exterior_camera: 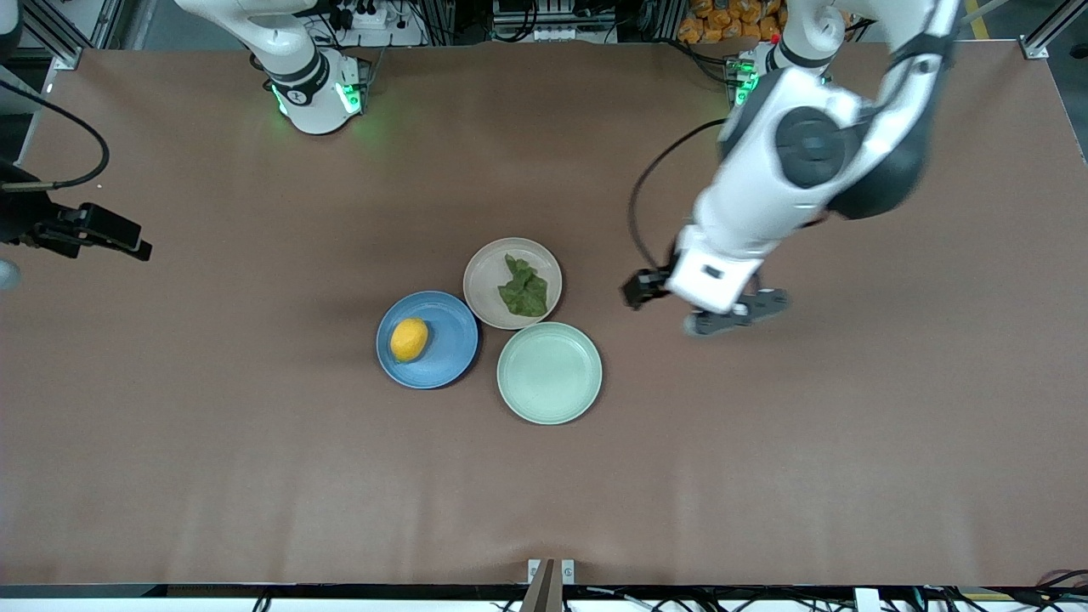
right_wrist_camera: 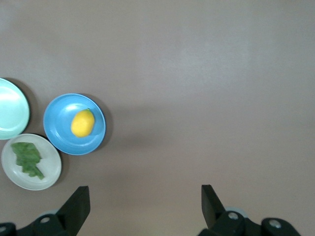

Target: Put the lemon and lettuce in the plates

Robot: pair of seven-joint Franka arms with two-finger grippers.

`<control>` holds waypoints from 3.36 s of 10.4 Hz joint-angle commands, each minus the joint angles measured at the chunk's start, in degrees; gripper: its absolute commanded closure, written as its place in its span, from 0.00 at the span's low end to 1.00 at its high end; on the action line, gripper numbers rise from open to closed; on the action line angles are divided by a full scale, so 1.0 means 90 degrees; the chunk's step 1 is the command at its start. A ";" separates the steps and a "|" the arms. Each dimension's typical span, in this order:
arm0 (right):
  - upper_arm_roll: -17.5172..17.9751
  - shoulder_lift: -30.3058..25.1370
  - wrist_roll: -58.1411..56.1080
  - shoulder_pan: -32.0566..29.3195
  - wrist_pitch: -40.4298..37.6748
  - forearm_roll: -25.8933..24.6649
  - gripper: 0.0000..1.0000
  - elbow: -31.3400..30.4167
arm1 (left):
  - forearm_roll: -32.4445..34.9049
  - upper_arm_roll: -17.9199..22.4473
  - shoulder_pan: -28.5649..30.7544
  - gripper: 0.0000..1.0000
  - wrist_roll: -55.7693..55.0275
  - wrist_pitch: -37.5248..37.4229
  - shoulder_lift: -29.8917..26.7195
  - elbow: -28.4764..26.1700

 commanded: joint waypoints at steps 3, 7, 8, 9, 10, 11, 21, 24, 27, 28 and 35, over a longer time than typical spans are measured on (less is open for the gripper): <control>0.0185 -0.0483 -0.0598 -0.0272 0.0304 -0.0428 0.00 -0.0753 | -0.0058 0.0450 0.0794 0.00 0.1998 -0.0867 -0.0678 -0.0192; 0.0146 -0.0406 -0.0766 -0.0331 0.0227 -0.0438 0.00 -0.0629 | 0.0538 0.0034 0.1916 0.00 0.3047 -0.1356 -0.0962 -0.0172; 0.0146 -0.0377 -0.0766 -0.0341 0.0227 -0.0438 0.00 -0.0560 | 0.0741 -0.0249 0.2141 0.00 0.3038 -0.1376 -0.1078 -0.0172; 0.0146 -0.0376 -0.0804 -0.0390 0.0198 -0.0438 0.00 -0.0579 | 0.1082 -0.0522 0.2289 0.00 0.3047 -0.1386 -0.1166 -0.0172; 0.0137 -0.0367 -0.1124 -0.0477 0.0207 -0.0448 0.00 -0.0569 | 0.1153 -0.0796 0.2493 0.00 0.2999 -0.1454 -0.1225 -0.0182; 0.0079 -0.0376 -0.1272 -0.0507 0.0198 -0.0448 0.00 -0.0569 | 0.1163 -0.0876 0.2592 0.00 0.2989 -0.1513 -0.1293 -0.0172; -0.0088 -0.0289 -0.1274 -0.0458 0.0227 -0.0418 0.00 -0.0569 | 0.1163 -0.0867 0.2671 0.00 0.2998 -0.1972 -0.1596 -0.0269; -0.0088 -0.0279 -0.1245 -0.0517 0.0237 -0.0409 0.00 -0.0560 | 0.1163 -0.0808 0.2671 0.00 0.3028 -0.1972 -0.1675 -0.0348; -0.0069 -0.0289 -0.1225 -0.0458 0.0207 -0.0458 0.00 -0.0462 | 0.1192 -0.0799 0.2671 0.00 0.3057 -0.1972 -0.1762 -0.0445; -0.0098 -0.0289 -0.1234 -0.0536 0.0198 -0.0371 0.00 -0.0365 | 0.1376 -0.0799 0.2661 0.00 0.3057 -0.1972 -0.1772 -0.0436; -0.0059 -0.0327 -0.1225 -0.0624 0.0208 -0.0350 0.00 -0.0063 | 0.1096 -0.0818 0.2681 0.00 0.3096 -0.1982 -0.1909 -0.0368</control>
